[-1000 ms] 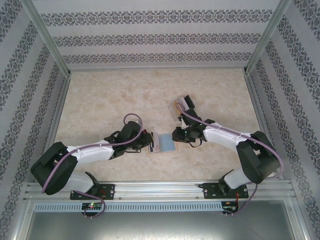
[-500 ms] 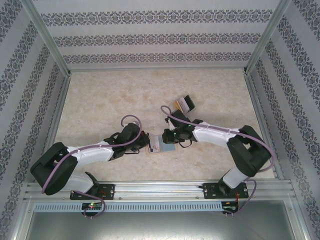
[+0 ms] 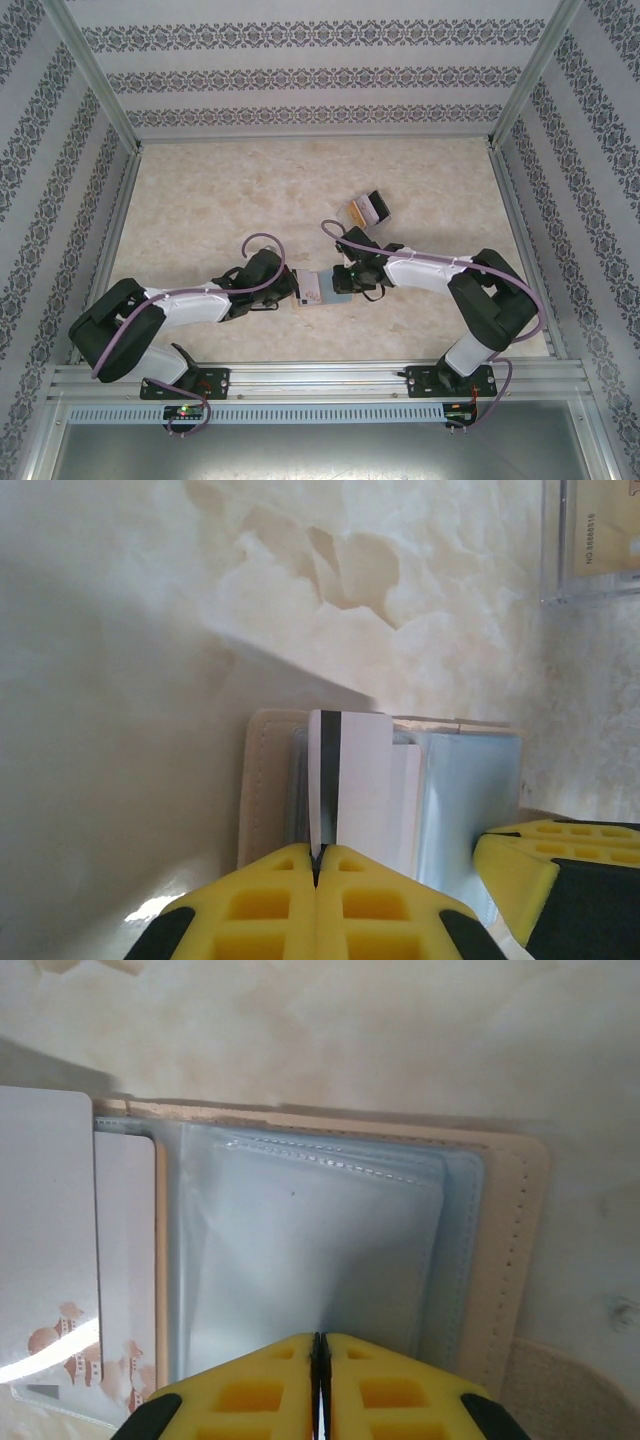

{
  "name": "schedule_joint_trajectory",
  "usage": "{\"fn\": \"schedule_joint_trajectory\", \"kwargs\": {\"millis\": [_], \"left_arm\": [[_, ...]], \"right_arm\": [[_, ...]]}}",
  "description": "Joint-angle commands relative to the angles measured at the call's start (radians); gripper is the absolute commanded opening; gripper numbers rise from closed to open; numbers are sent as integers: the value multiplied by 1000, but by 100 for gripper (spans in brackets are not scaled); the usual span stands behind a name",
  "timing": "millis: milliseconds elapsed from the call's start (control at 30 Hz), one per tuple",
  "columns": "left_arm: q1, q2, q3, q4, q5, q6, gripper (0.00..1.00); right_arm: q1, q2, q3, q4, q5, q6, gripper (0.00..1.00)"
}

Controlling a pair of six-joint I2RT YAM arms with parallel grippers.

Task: Put the credit cards into the card holder
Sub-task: Insert the credit card into the card slot.

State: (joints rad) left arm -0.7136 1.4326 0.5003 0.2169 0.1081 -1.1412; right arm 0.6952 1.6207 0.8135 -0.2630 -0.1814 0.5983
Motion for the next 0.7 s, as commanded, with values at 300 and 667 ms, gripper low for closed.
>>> {"fn": "schedule_joint_trajectory", "kwargs": {"millis": [300,667], "left_arm": [[-14,-62,24,-8,35,84,0],[-18,32,-22,270,143,48,0]], "right_arm": [[-67,-107,5,-103,57,-67,21],[-130,-31,-19,-61,-3,-83,22]]}}
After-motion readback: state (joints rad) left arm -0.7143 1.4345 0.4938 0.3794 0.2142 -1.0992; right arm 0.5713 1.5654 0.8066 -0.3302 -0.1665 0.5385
